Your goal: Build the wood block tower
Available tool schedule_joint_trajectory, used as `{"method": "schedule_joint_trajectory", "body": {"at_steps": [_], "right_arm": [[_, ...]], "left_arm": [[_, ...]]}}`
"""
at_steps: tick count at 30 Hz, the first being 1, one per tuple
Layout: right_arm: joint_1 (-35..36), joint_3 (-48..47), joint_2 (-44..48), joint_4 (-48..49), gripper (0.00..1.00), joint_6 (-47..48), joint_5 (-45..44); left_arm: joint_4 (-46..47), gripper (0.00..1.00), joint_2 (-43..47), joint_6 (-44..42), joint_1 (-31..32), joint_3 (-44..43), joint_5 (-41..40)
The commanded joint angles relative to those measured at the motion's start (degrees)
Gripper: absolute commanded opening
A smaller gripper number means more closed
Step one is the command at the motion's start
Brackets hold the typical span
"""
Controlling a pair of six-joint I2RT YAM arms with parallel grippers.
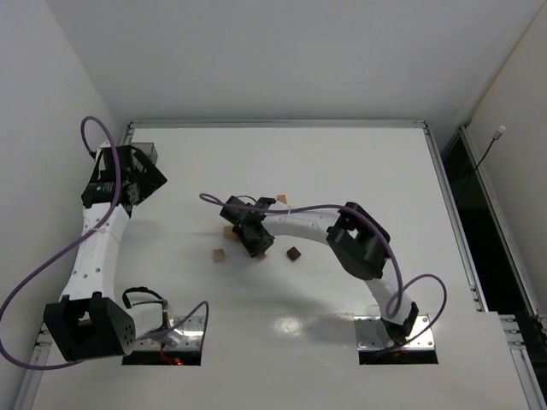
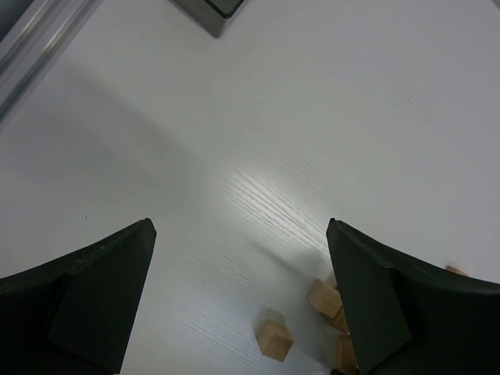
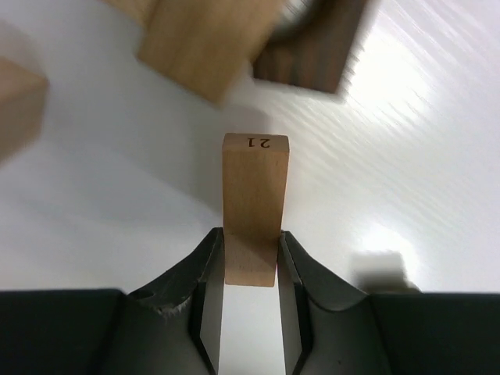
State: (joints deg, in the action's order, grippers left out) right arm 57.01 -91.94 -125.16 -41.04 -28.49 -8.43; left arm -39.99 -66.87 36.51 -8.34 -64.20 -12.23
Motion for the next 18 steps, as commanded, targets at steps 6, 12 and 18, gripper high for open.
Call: {"method": "schedule_joint_trajectory", "body": {"at_steps": [6, 12, 18], "right_arm": [[0.7, 7.7, 23.1, 3.2, 0.0, 4.0, -15.0], [-14.0, 7.0, 23.7, 3.2, 0.0, 4.9, -17.6], [-25.7, 7.5, 15.4, 1.1, 0.0, 2.2, -9.1]], "left_arm": [[3.6, 0.9, 1.2, 0.7, -0.7, 1.9, 2.9], [4.8, 0.9, -0.3, 0.7, -0.7, 1.9, 3.4], [5.4, 0.93, -3.5, -1.2, 0.4, -1.3, 2.9]]}}
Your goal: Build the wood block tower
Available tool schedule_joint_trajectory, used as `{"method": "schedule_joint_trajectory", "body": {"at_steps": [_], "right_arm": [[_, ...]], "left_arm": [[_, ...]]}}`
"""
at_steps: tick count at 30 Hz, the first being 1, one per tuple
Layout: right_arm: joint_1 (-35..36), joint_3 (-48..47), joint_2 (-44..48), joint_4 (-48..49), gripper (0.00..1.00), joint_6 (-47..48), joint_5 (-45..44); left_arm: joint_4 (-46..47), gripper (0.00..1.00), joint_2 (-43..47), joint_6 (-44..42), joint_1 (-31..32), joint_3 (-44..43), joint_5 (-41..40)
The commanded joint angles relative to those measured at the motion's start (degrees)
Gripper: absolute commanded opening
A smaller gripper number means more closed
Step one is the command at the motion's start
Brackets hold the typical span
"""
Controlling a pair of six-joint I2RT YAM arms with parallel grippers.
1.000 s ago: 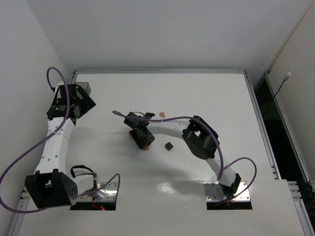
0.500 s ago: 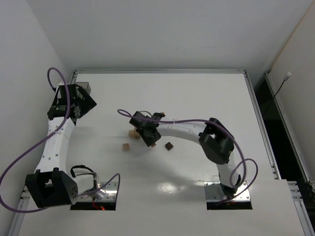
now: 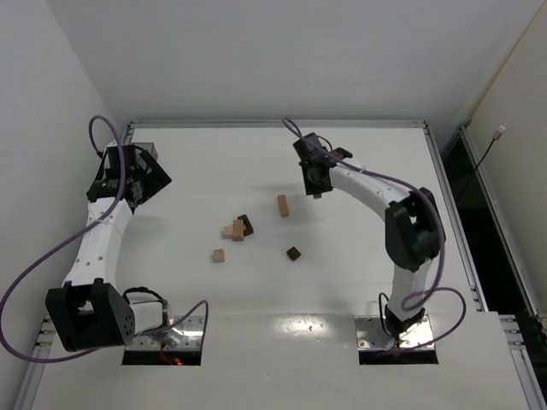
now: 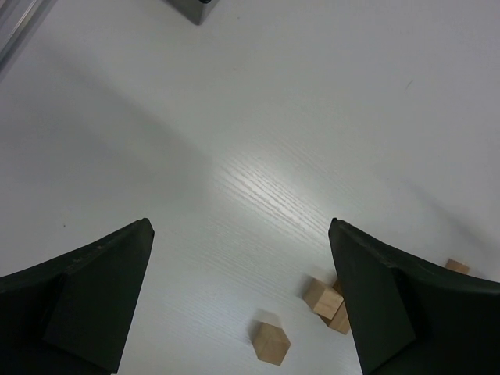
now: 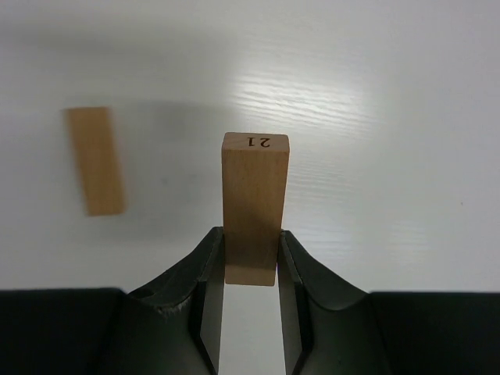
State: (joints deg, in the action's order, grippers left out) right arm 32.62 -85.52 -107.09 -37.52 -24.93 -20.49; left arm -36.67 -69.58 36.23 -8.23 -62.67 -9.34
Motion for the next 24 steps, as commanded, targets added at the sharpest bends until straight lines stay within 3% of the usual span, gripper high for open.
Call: {"method": "schedule_joint_trajectory", "body": {"at_steps": [1, 9, 24], "right_arm": [[-3.2, 0.4, -3.6, -2.4, 0.0, -1.4, 4.3], [-5.6, -4.0, -10.6, -0.7, 0.0, 0.4, 12.3], [-5.6, -8.3, -18.9, -0.2, 0.0, -0.1, 17.2]], "left_arm": [[2.0, 0.94, -1.3, -0.9, 0.3, -3.6, 0.0], [2.0, 0.94, -3.4, -0.9, 0.3, -4.7, 0.6], [2.0, 0.94, -4.9, -0.9, 0.3, -5.3, 0.6]]}}
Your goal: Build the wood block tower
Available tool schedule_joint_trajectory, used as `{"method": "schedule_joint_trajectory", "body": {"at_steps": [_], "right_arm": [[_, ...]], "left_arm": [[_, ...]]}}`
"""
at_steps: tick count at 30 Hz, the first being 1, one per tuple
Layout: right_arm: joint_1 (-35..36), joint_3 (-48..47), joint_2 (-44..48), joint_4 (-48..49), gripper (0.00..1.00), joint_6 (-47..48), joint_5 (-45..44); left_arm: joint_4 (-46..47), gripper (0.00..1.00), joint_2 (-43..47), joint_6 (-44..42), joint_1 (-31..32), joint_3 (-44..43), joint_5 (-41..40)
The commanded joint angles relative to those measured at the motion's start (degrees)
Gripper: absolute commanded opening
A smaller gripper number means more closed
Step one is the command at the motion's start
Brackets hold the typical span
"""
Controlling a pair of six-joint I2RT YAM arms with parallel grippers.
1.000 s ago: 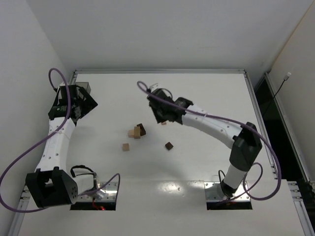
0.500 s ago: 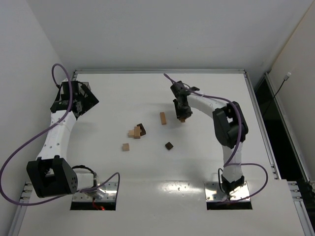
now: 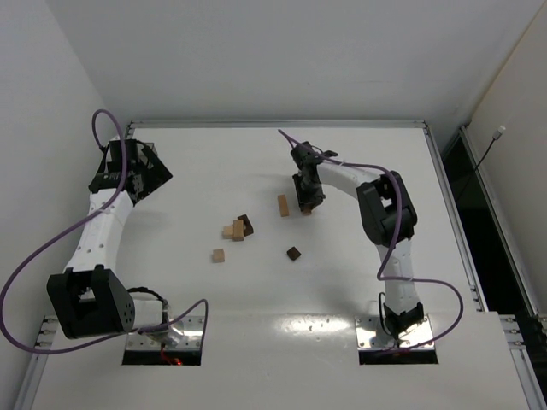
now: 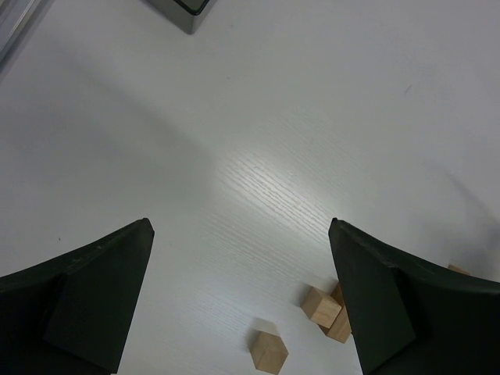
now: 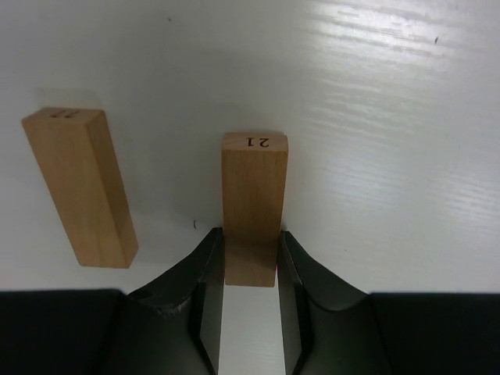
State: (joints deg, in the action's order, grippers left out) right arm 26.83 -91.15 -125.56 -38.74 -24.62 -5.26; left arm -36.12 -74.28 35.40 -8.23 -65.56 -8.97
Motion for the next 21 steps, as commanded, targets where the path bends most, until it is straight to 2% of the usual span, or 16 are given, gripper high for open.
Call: {"method": "schedule_joint_trajectory", "body": {"at_steps": [1, 8, 21], "right_arm": [[0.2, -2.6, -1.0, 1.0, 0.0, -0.4, 2.0], [2.1, -6.1, -3.2, 1.0, 0.0, -1.0, 3.9], [3.7, -3.9, -2.7, 1.0, 0.0, -2.5, 3.3]], "left_arm": [[1.5, 0.94, -0.3, -0.1, 0.3, -2.4, -0.3], [1.5, 0.94, -0.8, -0.1, 0.3, -2.4, -0.3], [2.0, 0.94, -0.8, -0.1, 0.3, -2.4, -0.3]]}}
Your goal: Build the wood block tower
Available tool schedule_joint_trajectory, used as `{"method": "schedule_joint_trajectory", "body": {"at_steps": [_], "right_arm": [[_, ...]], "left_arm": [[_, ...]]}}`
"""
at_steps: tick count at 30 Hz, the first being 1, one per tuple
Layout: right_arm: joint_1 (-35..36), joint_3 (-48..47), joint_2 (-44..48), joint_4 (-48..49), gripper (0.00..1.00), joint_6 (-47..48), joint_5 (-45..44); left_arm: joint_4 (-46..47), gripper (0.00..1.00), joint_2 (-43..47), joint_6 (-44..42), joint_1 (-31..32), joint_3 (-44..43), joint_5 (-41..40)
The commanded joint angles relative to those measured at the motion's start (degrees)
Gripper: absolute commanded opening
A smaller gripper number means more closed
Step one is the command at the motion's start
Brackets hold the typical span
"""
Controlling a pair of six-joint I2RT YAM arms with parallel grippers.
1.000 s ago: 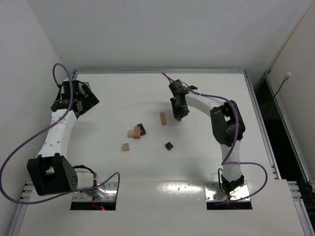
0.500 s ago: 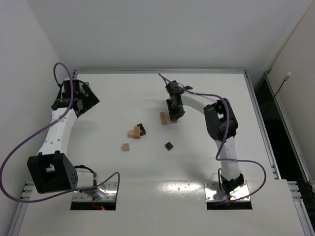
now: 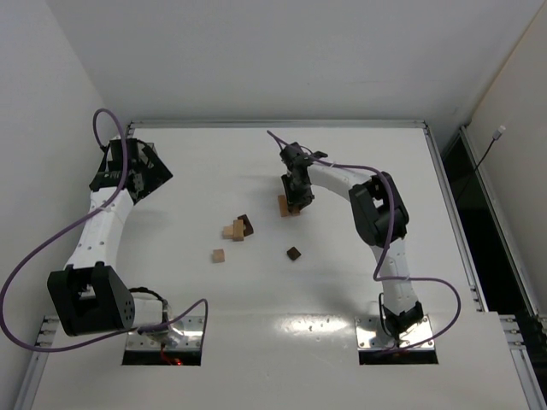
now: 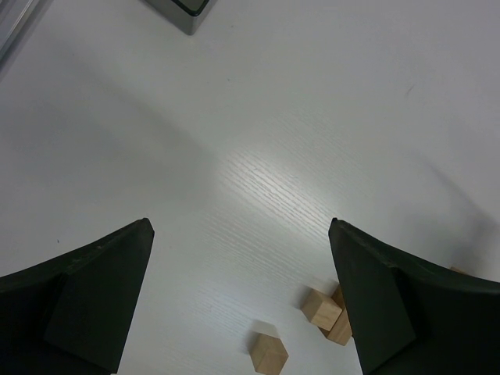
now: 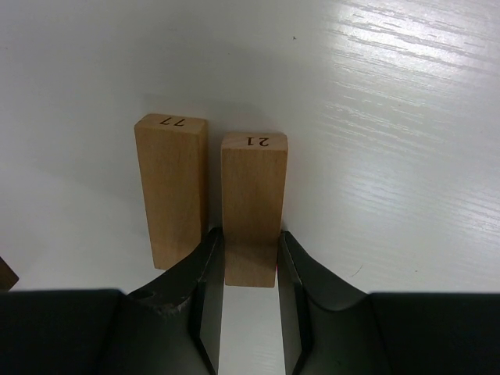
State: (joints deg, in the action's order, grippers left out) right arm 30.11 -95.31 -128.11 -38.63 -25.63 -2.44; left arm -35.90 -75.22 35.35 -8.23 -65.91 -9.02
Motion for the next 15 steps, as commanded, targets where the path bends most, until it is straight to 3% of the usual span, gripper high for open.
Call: {"method": "schedule_joint_trajectory", "body": {"at_steps": [1, 4, 7, 15], "right_arm": [[0.4, 0.9, 0.4, 0.9, 0.0, -1.5, 0.5], [0.4, 1.4, 0.9, 0.9, 0.02, -1.5, 0.5], [0.9, 1.4, 0.9, 0.9, 0.17, -2.1, 1.0], [1.4, 2.0, 2.0, 0.4, 0.31, -4.2, 1.0]], "left_arm": [[1.8, 0.94, 0.2, 0.0, 0.3, -2.0, -0.3], [1.8, 0.94, 0.2, 0.0, 0.3, -2.0, -0.3], [1.8, 0.94, 0.2, 0.0, 0.3, -2.0, -0.3], [1.8, 0.94, 0.2, 0.0, 0.3, -1.5, -0.3]]}}
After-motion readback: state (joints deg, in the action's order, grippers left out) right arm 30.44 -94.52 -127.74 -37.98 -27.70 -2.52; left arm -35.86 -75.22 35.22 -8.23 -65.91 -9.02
